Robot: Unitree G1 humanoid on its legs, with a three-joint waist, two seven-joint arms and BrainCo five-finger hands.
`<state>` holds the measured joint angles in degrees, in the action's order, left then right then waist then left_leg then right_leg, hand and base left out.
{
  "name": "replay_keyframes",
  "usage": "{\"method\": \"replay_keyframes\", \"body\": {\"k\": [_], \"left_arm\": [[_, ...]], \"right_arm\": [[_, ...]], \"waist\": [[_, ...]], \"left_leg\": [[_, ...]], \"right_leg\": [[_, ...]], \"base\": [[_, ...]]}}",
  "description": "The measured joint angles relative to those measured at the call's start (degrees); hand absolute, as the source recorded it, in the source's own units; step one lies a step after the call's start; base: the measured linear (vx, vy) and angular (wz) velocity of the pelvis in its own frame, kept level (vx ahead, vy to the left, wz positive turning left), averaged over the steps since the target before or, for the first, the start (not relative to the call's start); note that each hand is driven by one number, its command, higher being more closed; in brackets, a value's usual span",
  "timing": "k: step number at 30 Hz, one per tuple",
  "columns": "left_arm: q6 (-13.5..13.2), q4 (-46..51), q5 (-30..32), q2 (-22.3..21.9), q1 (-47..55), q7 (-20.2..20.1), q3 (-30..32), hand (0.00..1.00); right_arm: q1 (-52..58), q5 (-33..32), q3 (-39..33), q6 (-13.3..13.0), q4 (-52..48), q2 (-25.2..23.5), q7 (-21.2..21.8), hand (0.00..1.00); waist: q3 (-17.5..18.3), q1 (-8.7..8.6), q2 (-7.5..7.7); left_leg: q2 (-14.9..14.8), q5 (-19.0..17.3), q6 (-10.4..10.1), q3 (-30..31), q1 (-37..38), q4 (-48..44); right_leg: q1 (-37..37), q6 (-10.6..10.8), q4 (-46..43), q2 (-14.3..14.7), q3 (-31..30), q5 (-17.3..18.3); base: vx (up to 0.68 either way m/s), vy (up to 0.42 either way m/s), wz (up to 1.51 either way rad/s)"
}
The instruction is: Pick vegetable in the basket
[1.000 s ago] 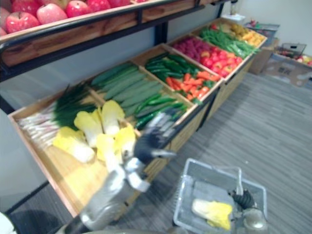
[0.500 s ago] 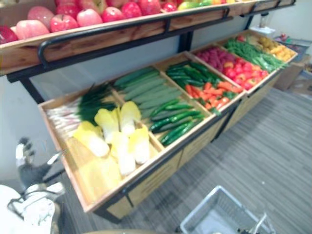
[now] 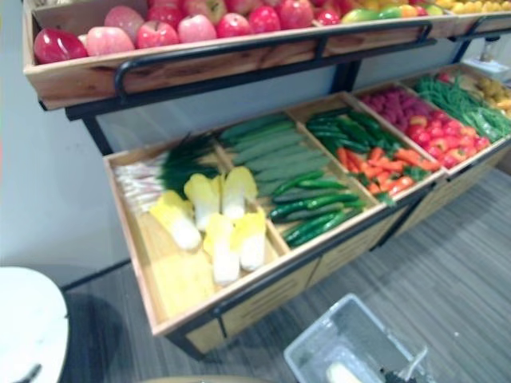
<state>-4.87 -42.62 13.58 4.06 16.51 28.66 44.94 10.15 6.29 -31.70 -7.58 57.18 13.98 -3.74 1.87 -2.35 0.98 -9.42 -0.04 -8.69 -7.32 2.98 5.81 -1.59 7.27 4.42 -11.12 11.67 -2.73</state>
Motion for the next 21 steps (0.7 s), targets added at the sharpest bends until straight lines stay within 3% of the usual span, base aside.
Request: {"method": "replay_keyframes", "body": {"k": [2, 4, 7, 11, 18, 21], "left_arm": [[0.5, -7.4, -1.3, 0.2, 0.3, -5.1, -0.8, 0.0], [1.3, -13.4, -2.3, 0.4, 1.4, -14.1, -5.3, 0.0], [1.3, -15.2, -1.9, 0.4, 2.2, -21.3, -12.4, 0.0], [1.1, -15.6, -2.1, 0.3, 0.2, -24.4, -18.3, 0.0], [1.1, -16.1, -4.5, 0.2, -1.1, -24.9, -23.1, 0.0], [1.0, -15.9, -6.4, 0.3, -1.7, -25.1, -24.4, 0.0]], "right_arm": [[-1.3, 0.0, 0.0, 0.0, 0.2, 0.3, 0.2, 1.0], [-3.6, 0.1, 0.0, 0.2, 2.4, 1.4, 0.9, 1.0], [-5.0, 0.7, 0.3, 1.0, 2.6, 1.9, 1.7, 1.0], [-5.4, 2.6, 0.8, 1.2, 4.4, 1.9, 1.7, 1.0], [-4.6, 2.7, 1.1, 1.6, 4.5, 1.9, 1.7, 1.0], [-4.7, 2.6, 1.0, 2.1, 5.4, 1.8, 1.6, 1.0]], "waist": [[0.0, -0.1, -0.02], [-0.1, -0.05, -0.12], [-0.3, 0.06, -0.54], [-0.6, -0.25, -0.98], [-1.3, -0.7, -1.27], [-2.1, -0.69, -0.66]], "left_leg": [[0.0, -0.2, -0.1, -0.4, 0.2, 0.0], [-0.1, -0.5, -0.2, -1.9, 1.4, -0.1], [-0.3, -0.9, -0.3, -3.4, 2.3, -0.1], [-0.5, -1.4, -0.5, -4.7, 3.2, -0.1], [-0.8, -2.0, -0.7, -6.3, 4.2, -0.3], [-1.0, -3.6, -0.7, -6.4, 3.9, -2.8]], "right_leg": [[0.1, 0.0, 0.0, 0.0, -0.5, 0.0], [0.2, 0.0, -0.1, 0.2, -1.9, 0.0], [0.2, 0.0, -0.2, 0.5, -3.4, 0.0], [0.3, 0.0, -0.3, 0.8, -4.7, 0.0], [0.3, -0.1, -0.2, 1.2, -6.0, 0.1], [0.3, 0.2, -0.8, 1.0, -6.3, 0.6]], "base": [[0.0, -0.003, -0.12], [0.01, -0.004, -0.28], [-0.02, -0.005, -0.26], [-0.01, -0.008, -0.17], [0.02, -0.004, -0.12], [0.02, 0.006, -0.04]]}}
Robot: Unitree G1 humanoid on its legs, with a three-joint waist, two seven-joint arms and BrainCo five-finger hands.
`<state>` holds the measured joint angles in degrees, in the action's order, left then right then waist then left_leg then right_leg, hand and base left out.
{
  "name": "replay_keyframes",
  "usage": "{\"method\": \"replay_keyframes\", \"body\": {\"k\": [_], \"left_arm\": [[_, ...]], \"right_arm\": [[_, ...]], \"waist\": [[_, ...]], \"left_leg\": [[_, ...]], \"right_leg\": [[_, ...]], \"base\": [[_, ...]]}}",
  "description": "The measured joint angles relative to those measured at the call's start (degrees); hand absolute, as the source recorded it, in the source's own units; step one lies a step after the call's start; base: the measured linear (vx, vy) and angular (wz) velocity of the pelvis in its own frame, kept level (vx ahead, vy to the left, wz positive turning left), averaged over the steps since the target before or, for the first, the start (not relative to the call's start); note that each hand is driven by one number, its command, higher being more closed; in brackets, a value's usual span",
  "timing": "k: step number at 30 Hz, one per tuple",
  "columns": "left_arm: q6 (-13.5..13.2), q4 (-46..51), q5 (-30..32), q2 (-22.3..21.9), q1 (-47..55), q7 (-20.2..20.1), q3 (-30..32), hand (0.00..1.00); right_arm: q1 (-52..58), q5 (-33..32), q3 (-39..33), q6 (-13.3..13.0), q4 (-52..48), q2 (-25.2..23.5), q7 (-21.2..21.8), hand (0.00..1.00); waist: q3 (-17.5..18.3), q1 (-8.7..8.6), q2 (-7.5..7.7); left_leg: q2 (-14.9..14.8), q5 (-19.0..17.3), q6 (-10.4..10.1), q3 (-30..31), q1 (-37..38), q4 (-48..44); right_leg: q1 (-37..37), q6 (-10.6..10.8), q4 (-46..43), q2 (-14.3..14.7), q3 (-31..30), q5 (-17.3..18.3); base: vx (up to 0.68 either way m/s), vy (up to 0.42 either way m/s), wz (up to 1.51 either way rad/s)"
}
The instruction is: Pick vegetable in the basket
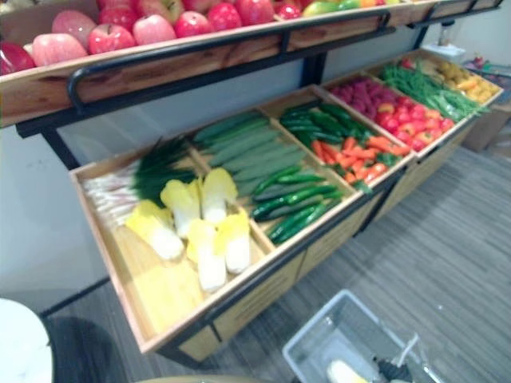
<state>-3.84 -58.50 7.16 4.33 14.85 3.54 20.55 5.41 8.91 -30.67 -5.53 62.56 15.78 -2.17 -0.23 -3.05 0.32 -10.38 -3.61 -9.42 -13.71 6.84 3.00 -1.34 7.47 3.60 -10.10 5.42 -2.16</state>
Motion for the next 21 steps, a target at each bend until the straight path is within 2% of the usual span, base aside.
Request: {"method": "replay_keyframes", "body": {"k": [2, 6, 8, 9, 10, 11, 12, 13, 15, 16, 18, 19, 20, 21], "left_arm": [[-0.5, 0.6, 0.0, 0.0, 0.0, -0.2, -0.7, 0.0], [-0.6, 1.0, 0.1, 0.9, -1.0, 0.0, -3.1, 0.0], [-0.6, 1.5, 0.5, 2.7, -2.4, 0.4, -5.4, 0.0], [-0.6, 1.8, 0.8, 4.5, -3.2, 0.8, -7.6, 0.0], [-0.6, 2.7, 0.8, 5.1, -4.1, 0.7, -8.3, 0.0], [-1.0, 4.7, 0.8, 5.1, -4.1, 0.7, -8.9, 0.0], [-1.2, 5.2, 0.8, 5.1, -4.3, 0.6, -8.9, 0.0], [-1.5, 6.2, 0.8, 5.3, -4.3, 0.5, -9.0, 0.0], [-1.4, 6.2, 0.8, 5.4, -3.4, 0.1, -9.0, 0.0], [-1.4, 6.2, 0.8, 5.3, -3.2, -0.1, -9.0, 0.0], [-1.2, 6.1, 0.8, 5.4, -3.3, -0.1, -8.7, 0.0], [-0.9, 5.6, 0.9, 4.5, -3.6, 0.0, -8.2, 0.0], [-1.0, 4.9, 1.0, 3.7, -3.1, 0.0, -7.5, 0.0], [-1.1, 4.8, 1.4, 3.3, -3.1, 0.2, -6.2, 0.0]], "right_arm": [[-0.7, -0.2, -0.1, 0.1, 1.0, 0.0, -0.2, 1.0], [-0.3, -0.4, -0.5, 0.0, 0.4, -0.5, -0.3, 1.0], [-0.5, -0.4, -0.4, -0.1, -2.2, -2.1, -0.3, 1.0], [-0.8, -0.6, 0.3, -0.1, -3.9, -3.3, -0.5, 1.0], [-1.4, -1.0, 0.9, -0.1, -4.9, -3.5, -0.7, 1.0], [-2.0, -1.5, 2.8, -0.2, -7.3, -3.4, -0.4, 1.0], [-1.9, -2.1, 3.3, -0.4, -8.1, -3.3, -0.4, 1.0], [-1.8, -2.4, 4.1, -0.5, -8.0, -3.1, -0.4, 1.0], [-1.1, -2.3, 4.9, -0.8, -7.7, -2.9, -0.2, 1.0], [-0.7, -2.2, 6.0, -1.3, -7.7, -2.9, 0.0, 1.0], [-0.7, -2.1, 6.4, -1.1, -7.4, -2.9, 0.0, 1.0], [-1.2, -2.1, 6.4, -1.0, -7.3, -2.6, 0.1, 1.0], [-2.0, -2.0, 6.5, -0.9, -6.9, -2.9, 0.1, 1.0], [-2.8, -2.0, 6.7, -0.9, -6.1, -3.0, 0.3, 1.0]], "waist": [[-2.2, 0.14, 0.28], [-3.3, 0.14, 0.54], [-3.6, 0.08, 1.46], [-4.2, 0.21, 1.7], [-5.0, 0.22, 1.46], [-7.1, 0.65, -0.31], [-7.7, 0.5, -0.12], [-8.7, 0.45, 0.2], [-9.0, 0.45, 0.99], [-8.9, 0.45, 1.34], [-8.8, 0.4, 1.89], [-8.6, 0.12, 2.42], [-6.5, 1.85, -0.56], [-6.2, 1.79, 0.65]], "left_leg": [[-1.4, -6.0, 0.2, -0.1, -3.2, -10.9], [-2.4, -12.2, 1.2, -1.5, -6.8, -21.0], [-2.6, -14.6, 2.6, -4.0, -10.4, -25.6], [-3.2, -15.6, 3.3, -6.5, -12.5, -27.6], [-3.8, -15.6, 4.2, -8.8, -12.8, -27.7], [-5.5, -14.4, 6.3, -13.5, -11.6, -26.1], [-5.3, -13.9, 6.6, -14.7, -11.0, -24.9], [-4.6, -12.6, 7.2, -17.6, -8.3, -22.4], [-4.6, -11.7, 8.0, -22.0, -5.6, -20.7], [-4.7, -11.6, 8.2, -23.9, -4.4, -20.3], [-4.7, -11.6, 8.2, -26.8, -3.8, -20.7], [-4.9, -11.4, 7.9, -28.9, -3.8, -20.9], [-6.0, -9.2, 7.3, -31.9, -4.1, -16.7], [-4.9, -7.7, 7.2, -34.2, -3.7, -15.0]], "right_leg": [[-0.1, 0.3, -2.5, 0.1, -1.3, 1.1], [1.9, 1.4, -5.2, -0.9, -3.9, 1.7], [5.6, 4.2, -5.9, -1.6, -7.4, 0.4], [9.2, 5.2, -6.2, -1.0, -7.8, -2.9], [11.3, 3.7, -4.8, 0.1, -6.4, -8.7], [12.8, 2.6, -8.0, 1.2, 0.6, -12.7], [14.0, -0.5, -14.8, 0.5, 5.0, -7.2], [14.9, -4.2, -27.8, -1.6, 11.6, 0.4], [13.3, -6.8, -38.3, -3.4, 17.5, 4.3], [11.8, -6.8, -41.2, -4.3, 19.6, 5.6], [12.0, -6.2, -41.9, -5.2, 19.8, 5.9], [12.0, -5.8, -38.0, -2.9, 20.9, 5.0], [10.0, -6.0, -29.2, 1.0, 19.6, 5.8], [10.0, -6.2, -34.4, -0.8, 19.6, 8.6]], "base": [[-0.01, 0.031, -0.21], [-0.07, 0.118, -0.32], [-0.12, 0.175, -0.72], [-0.15, 0.137, -1.06], [-0.26, 0.223, -1.61], [-0.22, 0.207, -1.36], [-0.22, 0.245, -1.34], [-0.1, 0.181, -0.87], [-0.09, 0.128, -1.06], [-0.08, 0.038, -0.93], [-0.05, -0.012, -0.82], [-0.08, -0.01, -1.23], [-0.08, -0.069, -1.22], [-0.04, -0.1, -1.13]]}}
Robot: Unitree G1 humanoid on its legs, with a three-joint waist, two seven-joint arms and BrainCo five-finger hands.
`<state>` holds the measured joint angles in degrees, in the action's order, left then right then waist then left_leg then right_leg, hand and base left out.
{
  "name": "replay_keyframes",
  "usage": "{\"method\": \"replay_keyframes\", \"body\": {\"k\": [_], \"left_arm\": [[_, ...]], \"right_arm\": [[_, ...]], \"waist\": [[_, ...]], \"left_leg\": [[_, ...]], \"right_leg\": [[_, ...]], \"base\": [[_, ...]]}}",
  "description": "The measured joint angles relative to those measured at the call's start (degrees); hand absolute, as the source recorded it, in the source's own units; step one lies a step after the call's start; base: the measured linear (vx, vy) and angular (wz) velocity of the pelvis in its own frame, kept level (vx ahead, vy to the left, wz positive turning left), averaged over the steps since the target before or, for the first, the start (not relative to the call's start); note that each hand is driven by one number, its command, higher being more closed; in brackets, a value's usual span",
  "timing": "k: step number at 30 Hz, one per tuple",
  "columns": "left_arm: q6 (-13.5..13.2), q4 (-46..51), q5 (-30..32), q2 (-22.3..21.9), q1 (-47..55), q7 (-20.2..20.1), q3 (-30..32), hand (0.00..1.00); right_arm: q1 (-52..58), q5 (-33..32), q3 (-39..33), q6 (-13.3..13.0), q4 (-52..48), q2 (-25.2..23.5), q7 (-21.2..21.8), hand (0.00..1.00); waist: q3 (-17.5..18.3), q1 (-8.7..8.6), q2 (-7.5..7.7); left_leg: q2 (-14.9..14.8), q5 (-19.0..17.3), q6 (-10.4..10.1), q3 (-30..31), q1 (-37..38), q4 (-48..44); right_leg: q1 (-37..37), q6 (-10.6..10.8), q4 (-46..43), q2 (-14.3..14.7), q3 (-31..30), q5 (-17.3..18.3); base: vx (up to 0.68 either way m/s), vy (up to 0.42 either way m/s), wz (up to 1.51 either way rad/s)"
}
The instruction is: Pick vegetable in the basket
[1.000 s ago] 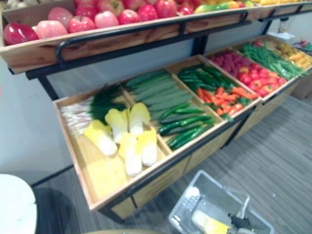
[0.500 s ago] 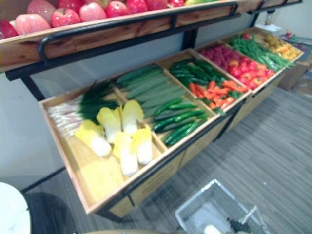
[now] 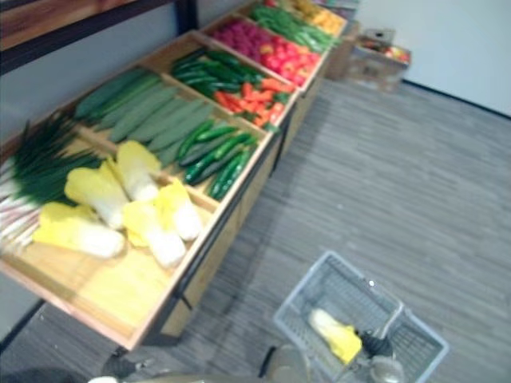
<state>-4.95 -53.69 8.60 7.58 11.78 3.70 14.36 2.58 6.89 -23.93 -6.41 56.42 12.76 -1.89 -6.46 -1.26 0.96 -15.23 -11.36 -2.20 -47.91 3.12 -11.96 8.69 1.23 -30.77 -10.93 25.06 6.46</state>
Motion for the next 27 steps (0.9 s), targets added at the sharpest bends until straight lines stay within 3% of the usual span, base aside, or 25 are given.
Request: {"method": "replay_keyframes", "body": {"k": [1, 2, 4, 5, 6, 7, 8, 11, 14, 15, 16, 17, 18, 20, 21, 22, 23, 25, 26, 27], "left_arm": [[0.1, -0.1, 1.3, 0.4, 0.1, 0.5, 0.2, 0.0], [0.2, -0.4, 1.4, 0.7, -0.2, 0.5, 0.6, 0.0], [0.3, -1.2, 1.7, 0.5, 0.8, 0.6, 1.8, 0.0], [1.0, -2.4, 1.5, -0.2, 0.8, 1.9, 2.9, 0.0], [1.2, -2.6, 1.5, -0.6, 0.7, 2.4, 3.1, 0.0], [1.3, -3.1, 1.6, -1.2, 0.9, 2.5, 2.4, 0.0], [1.4, -3.8, 1.6, -1.4, 0.9, 2.4, 1.7, 0.0], [1.4, -4.5, 1.6, -1.2, 0.9, 3.2, 1.9, 0.0], [1.7, -4.5, 1.6, -0.5, 1.3, 4.5, 1.9, 0.0], [1.6, -4.3, 1.6, -0.7, 1.9, 4.7, 1.7, 0.0], [1.2, -3.4, 1.4, -1.6, 2.5, 4.7, 1.7, 0.0], [1.0, -3.3, 1.2, -2.1, 2.5, 4.7, 1.7, 0.0], [0.4, -3.3, 1.2, -3.5, 2.5, 4.8, 1.4, 0.0], [-0.8, -2.5, 0.5, -5.1, 3.8, 5.2, 1.3, 0.0], [-1.7, -1.6, 0.5, -5.4, 5.0, 5.1, 1.2, 0.0], [-1.8, -1.8, 0.3, -6.1, 5.7, 4.2, 0.3, 0.0], [-1.4, -2.3, -0.4, -6.5, 5.5, 3.8, 0.1, 0.0], [-0.8, -2.7, -1.0, -4.3, 5.3, -0.7, -1.3, 0.0], [-1.3, -2.5, -0.9, -3.0, 5.3, -1.2, -2.6, 0.0], [-1.2, -2.5, -0.9, -2.8, 5.3, -1.2, -2.7, 0.0]], "right_arm": [[-0.1, 0.0, 0.1, 0.1, 0.7, 0.2, -0.2, 1.0], [-0.7, 0.0, 0.6, 0.2, 1.3, 0.2, -0.1, 1.0], [-1.9, 0.0, 2.4, 0.6, 1.3, 0.0, 0.1, 1.0], [-1.6, 0.0, 3.1, 0.8, 1.3, -0.5, 0.0, 1.0], [-1.3, 0.0, 3.4, 0.9, 1.2, -0.2, -0.1, 1.0], [-1.1, 0.0, 3.2, 1.2, 1.3, 1.0, -0.3, 1.0], [-0.9, -0.1, 3.2, 1.2, 1.2, 1.1, -0.6, 1.0], [-0.2, -0.1, 3.8, 1.1, 1.2, 0.9, -0.6, 1.0], [1.2, -0.1, 6.0, 0.8, 0.7, 0.8, -0.6, 1.0], [1.2, -0.1, 6.7, 0.6, 0.4, 0.9, -0.5, 1.0], [0.9, -0.1, 7.5, 0.3, -0.1, 0.8, -0.5, 1.0], [0.8, -0.1, 7.9, 0.1, -0.1, 0.9, -0.5, 1.0], [0.2, -0.1, 8.8, 0.0, -0.2, 1.3, -0.5, 1.0], [-0.9, -0.1, 10.2, -0.2, -0.5, 1.3, -0.4, 1.0], [-1.0, -0.1, 10.4, -0.2, -1.0, 1.6, -0.4, 1.0], [-0.8, -0.1, 10.5, -0.2, -1.9, 2.7, -0.4, 1.0], [-0.8, -0.1, 10.5, -0.2, -1.9, 2.9, -0.5, 1.0], [-1.1, -0.1, 10.9, -0.4, -2.6, 1.5, -0.3, 1.0], [-1.2, -0.1, 11.1, -0.8, -2.7, 0.8, 0.0, 1.0], [-1.2, -0.1, 11.2, -0.8, -2.6, 0.7, -0.1, 1.0]], "waist": [[0.0, -0.3, 0.99], [0.3, 0.15, 2.28], [0.3, 0.89, 1.99], [-0.2, 1.17, 2.67], [-0.2, 1.16, 2.73], [-0.3, 1.03, 0.84], [0.1, 0.74, 0.05], [0.2, -0.24, -0.45], [-0.3, -0.08, 0.13], [-0.6, 0.23, 0.39], [-1.2, 1.18, 1.12], [-1.3, 1.83, 1.03], [-1.4, 2.6, 0.8], [-1.8, 3.05, -0.14], [-2.0, 3.18, -0.64], [-2.5, 3.16, -2.36], [-2.6, 3.16, -2.77], [-3.2, 3.13, -1.1], [-3.9, 3.2, -0.08], [-4.1, 3.24, -0.13]], "left_leg": [[1.2, 0.3, 0.2, -1.8, 0.0, -0.3], [1.2, 0.3, 0.2, -3.4, -0.3, -1.3], [-1.0, 1.0, -0.1, -7.1, -0.3, -4.4], [-3.6, 0.1, -0.2, -8.4, -2.1, -11.8], [-3.5, -0.1, -0.4, -7.9, -2.9, -11.4], [-3.8, 2.4, 0.6, -8.2, -3.2, -8.3], [-4.1, 2.4, 0.6, -8.2, -2.8, -8.5], [-5.8, 2.5, 0.7, -8.2, -2.2, -10.8], [-8.3, 3.7, 0.4, -5.7, -0.7, -15.8], [-8.1, 5.3, -0.1, -0.5, -1.2, -17.9], [-7.0, 7.0, 0.1, 7.8, -3.3, -21.2], [-4.9, 5.9, -1.3, 13.4, -4.4, -20.5], [0.1, 4.0, -2.5, 23.2, -4.7, -16.0], [5.9, 3.6, -3.3, 32.8, -3.8, -5.4], [6.8, 4.0, -3.5, 34.6, -3.7, -2.8], [7.9, 4.8, -3.2, 36.7, -3.2, 1.3], [7.7, 3.2, -2.5, 36.7, -2.5, 2.4], [8.7, 2.4, -2.8, 35.8, -3.0, 2.8], [8.9, 2.4, -2.8, 35.7, -3.2, 2.8], [9.0, 2.5, -2.7, 35.7, -3.4, 2.8]], "right_leg": [[-1.4, 2.4, -1.0, -2.7, -0.2, 1.1], [-2.8, 4.2, 3.3, -2.7, -0.6, 2.0], [-5.4, 3.7, 12.2, 0.4, -0.1, 2.0], [-8.3, 3.5, 18.0, 1.3, -0.5, 2.1], [-8.8, 3.4, 19.4, 1.4, -0.7, 2.2], [-9.0, 3.4, 20.8, 2.2, -1.3, 2.2], [-9.3, 3.4, 22.1, 2.6, -1.6, 2.2], [-11.2, 3.5, 24.0, 3.7, -1.3, 2.1], [-14.7, 3.2, 25.3, 4.8, -2.0, 2.0], [-15.1, 3.0, 25.2, 4.6, -3.6, 1.8], [-14.9, 2.9, 25.0, 4.1, -6.9, 1.7], [-14.8, 2.8, 24.9, 3.5, -8.4, 1.4], [-13.9, 3.1, 24.9, 2.6, -11.6, 0.9], [-12.1, 3.6, 26.7, 3.0, -17.1, -1.0], [-11.5, 3.8, 27.0, 3.2, -18.3, -1.3], [-10.6, 4.3, 27.3, 4.3, -19.7, -1.7], [-10.6, 4.8, 27.8, 4.7, -20.1, -2.0], [-10.7, 5.6, 29.8, 4.2, -20.8, -4.1], [-10.6, 5.9, 29.8, 4.0, -20.8, -4.3], [-10.3, 5.9, 29.7, 4.0, -20.8, -4.3]], "base": [[0.0, -0.165, -0.86], [0.0, -0.211, -1.09], [-0.02, -0.248, -1.1], [-0.06, -0.247, -0.68], [-0.09, -0.215, -0.62], [-0.14, -0.122, -0.39], [-0.09, -0.041, -0.34], [-0.05, -0.062, -0.03], [-0.07, -0.089, -0.13], [-0.07, -0.051, -0.63], [-0.07, -0.012, -0.85], [-0.04, 0.044, -1.14], [-0.04, 0.104, -1.13], [-0.08, 0.162, -1.37], [-0.1, 0.224, -1.12], [-0.08, 0.208, -0.61], [-0.04, 0.198, -0.46], [0.0, 0.158, -0.19], [0.0, 0.083, -0.07], [0.04, 0.03, -0.01]]}}
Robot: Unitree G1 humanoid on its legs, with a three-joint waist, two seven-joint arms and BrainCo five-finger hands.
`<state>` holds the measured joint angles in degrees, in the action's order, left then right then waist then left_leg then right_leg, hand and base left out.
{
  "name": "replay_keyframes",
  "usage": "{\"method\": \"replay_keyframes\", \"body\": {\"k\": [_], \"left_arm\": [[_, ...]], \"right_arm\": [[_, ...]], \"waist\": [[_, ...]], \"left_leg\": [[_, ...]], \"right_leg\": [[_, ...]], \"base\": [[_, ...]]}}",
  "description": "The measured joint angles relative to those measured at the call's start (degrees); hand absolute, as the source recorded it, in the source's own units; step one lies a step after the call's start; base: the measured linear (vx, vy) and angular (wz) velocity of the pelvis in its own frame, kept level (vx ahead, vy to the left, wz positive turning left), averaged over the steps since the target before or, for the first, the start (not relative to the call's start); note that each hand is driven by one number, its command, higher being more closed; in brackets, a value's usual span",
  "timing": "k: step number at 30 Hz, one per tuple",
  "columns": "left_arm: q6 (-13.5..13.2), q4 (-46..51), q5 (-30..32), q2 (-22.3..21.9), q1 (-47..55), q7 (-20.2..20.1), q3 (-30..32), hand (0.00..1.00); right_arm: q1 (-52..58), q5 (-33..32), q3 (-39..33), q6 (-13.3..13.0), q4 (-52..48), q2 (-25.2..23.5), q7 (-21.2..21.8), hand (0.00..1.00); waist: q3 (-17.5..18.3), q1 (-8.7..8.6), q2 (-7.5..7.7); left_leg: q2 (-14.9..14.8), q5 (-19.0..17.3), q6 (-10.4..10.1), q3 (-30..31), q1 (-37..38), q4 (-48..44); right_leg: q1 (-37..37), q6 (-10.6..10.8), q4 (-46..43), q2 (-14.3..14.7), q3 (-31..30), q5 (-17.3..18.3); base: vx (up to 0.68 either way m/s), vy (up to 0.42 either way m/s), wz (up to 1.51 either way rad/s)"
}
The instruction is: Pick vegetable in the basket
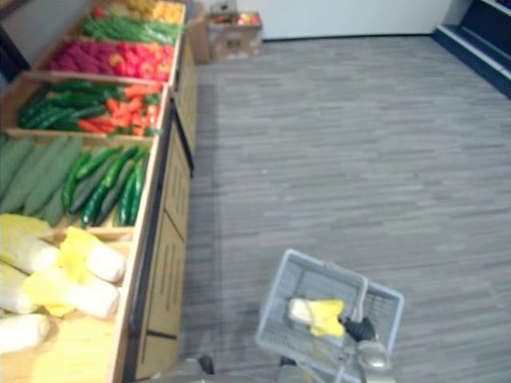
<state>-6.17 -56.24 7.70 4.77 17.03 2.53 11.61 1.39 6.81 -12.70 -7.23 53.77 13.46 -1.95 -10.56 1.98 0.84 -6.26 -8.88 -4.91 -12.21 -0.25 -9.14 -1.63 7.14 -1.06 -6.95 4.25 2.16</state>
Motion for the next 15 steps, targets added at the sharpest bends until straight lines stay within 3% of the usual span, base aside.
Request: {"method": "replay_keyframes", "body": {"k": [1, 5, 9, 11, 12, 13, 15], "left_arm": [[0.2, -0.1, 0.0, 0.0, 0.0, 0.0, 0.1, 0.0], [1.7, -2.9, 0.3, -0.3, -2.0, 1.7, 0.4, 0.0], [1.6, -2.5, 0.4, -0.3, -2.2, 1.5, 0.4, 0.0], [1.8, -2.5, 0.1, -0.3, -2.0, 1.1, 0.4, 0.0], [1.8, -2.5, 0.1, -0.4, -1.9, 1.4, 0.2, 0.0], [1.7, -2.3, 0.1, -0.1, -1.6, 1.7, 0.1, 0.0], [1.8, -2.0, 0.4, 0.6, -0.9, 3.3, 0.1, 0.0]], "right_arm": [[-0.1, 0.0, 0.3, -0.3, 0.0, 0.1, 0.0, 1.0], [-0.5, 0.0, 0.2, -0.6, 0.0, 1.2, -0.3, 1.0], [-0.8, 0.0, -0.2, -0.6, 0.2, 1.3, -0.3, 1.0], [-1.5, -0.1, -0.6, -0.5, 0.7, 1.3, -0.6, 1.0], [-1.9, -0.1, -1.6, -0.5, 0.8, 1.2, -0.9, 1.0], [-2.2, -0.1, -2.4, -0.5, 0.7, 1.1, -1.2, 1.0], [-1.2, -0.1, -2.4, -0.5, 0.6, 0.3, -1.2, 1.0]], "waist": [[0.2, 0.04, 0.39], [0.0, 0.44, -0.93], [0.1, 1.54, -0.93], [-0.2, 1.69, -0.64], [-0.6, 2.04, -1.07], [-1.5, 1.88, -0.41], [-2.1, 1.72, 1.07]], "left_leg": [[0.2, 0.5, 0.7, 0.1, -0.1, 0.0], [0.4, 0.6, 1.0, 1.7, -0.6, 0.1], [0.3, 0.6, 1.0, 1.7, -0.6, 0.3], [0.0, 0.1, 1.6, 1.6, -0.3, 0.6], [-0.6, -0.6, 1.7, 1.4, 1.2, 1.1], [-1.0, -1.6, 1.6, 0.9, 2.9, 0.7], [-1.2, -4.2, 1.5, 1.5, 5.4, -1.0]], "right_leg": [[0.3, 0.0, 0.0, 0.0, 0.0, 0.0], [0.7, 0.0, 0.5, 0.3, -0.3, 0.0], [2.9, -0.2, -1.8, 0.6, -2.4, 0.3], [7.0, 0.5, -9.2, 0.9, -3.2, 1.8], [11.2, 1.6, -18.4, 1.5, -3.2, 2.6], [14.0, 1.5, -27.1, 1.5, -2.8, 2.6], [14.7, 1.5, -35.0, 0.4, -1.4, 2.5]], "base": [[0.06, 0.009, 0.05], [0.08, -0.016, -0.03], [0.06, -0.009, -0.31], [0.0, -0.008, -0.37], [-0.04, -0.009, -0.27], [-0.05, -0.005, -0.22], [-0.08, -0.038, 0.03]]}}
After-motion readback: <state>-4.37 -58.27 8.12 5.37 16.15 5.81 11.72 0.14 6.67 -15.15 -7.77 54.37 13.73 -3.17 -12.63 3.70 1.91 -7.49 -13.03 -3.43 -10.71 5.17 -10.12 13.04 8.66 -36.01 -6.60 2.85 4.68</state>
